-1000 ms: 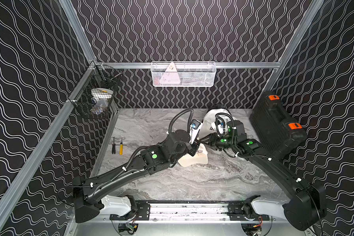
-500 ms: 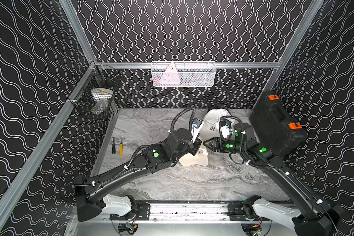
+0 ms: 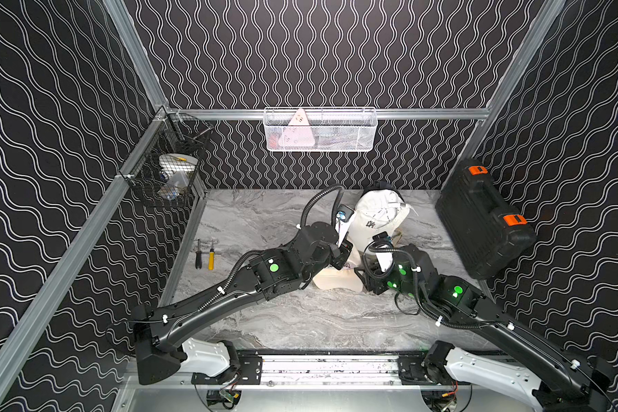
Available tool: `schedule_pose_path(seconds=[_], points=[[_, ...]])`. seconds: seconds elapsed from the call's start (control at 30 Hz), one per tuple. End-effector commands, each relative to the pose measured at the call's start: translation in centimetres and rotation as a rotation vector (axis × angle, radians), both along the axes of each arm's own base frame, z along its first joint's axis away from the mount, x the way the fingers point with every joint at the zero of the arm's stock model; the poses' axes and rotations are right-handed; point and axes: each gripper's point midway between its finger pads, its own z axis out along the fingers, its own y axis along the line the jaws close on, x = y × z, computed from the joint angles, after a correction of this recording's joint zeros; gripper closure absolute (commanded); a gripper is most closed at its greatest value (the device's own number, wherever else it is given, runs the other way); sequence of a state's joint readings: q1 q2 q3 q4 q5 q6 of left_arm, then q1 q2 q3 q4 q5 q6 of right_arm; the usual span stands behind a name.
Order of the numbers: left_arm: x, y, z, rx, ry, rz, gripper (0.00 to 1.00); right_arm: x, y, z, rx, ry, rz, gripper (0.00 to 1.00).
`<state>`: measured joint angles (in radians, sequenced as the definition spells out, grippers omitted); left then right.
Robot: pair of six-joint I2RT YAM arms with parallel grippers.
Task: Open the adjustable buckle of the baseball cap
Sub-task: Pick up the baseball cap.
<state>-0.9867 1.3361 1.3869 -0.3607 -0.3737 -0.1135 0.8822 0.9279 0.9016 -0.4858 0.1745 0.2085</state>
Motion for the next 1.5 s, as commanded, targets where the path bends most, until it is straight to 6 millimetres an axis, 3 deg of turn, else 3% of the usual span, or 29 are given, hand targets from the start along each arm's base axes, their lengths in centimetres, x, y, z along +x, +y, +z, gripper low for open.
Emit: schedule_pose_path(seconds=[0.0,0.33,0.7,1.47], points=[[0.2,0.2,0.6,-0.018,-0.002,0.021,1.00,1.3,0.1,2.2,-0.043,-0.173,-0.050,0.36],[0.2,0.2,0.7,-0.024,0.006,0.024,1.00,1.2,2.7,3.7,-0.178,-0.405,-0.077,0.33],[0.0,-0.1,0.7,-0.048,0.020,0.014,1.00,1.2,4.7,4.8,-0.217,-0.565,-0.074,0.33],[0.0,0.0,1.6,-0.088,0.023,0.023,1.00,-0.6,6.8,2.5,-0.242,-0.569,0.055,0.35]])
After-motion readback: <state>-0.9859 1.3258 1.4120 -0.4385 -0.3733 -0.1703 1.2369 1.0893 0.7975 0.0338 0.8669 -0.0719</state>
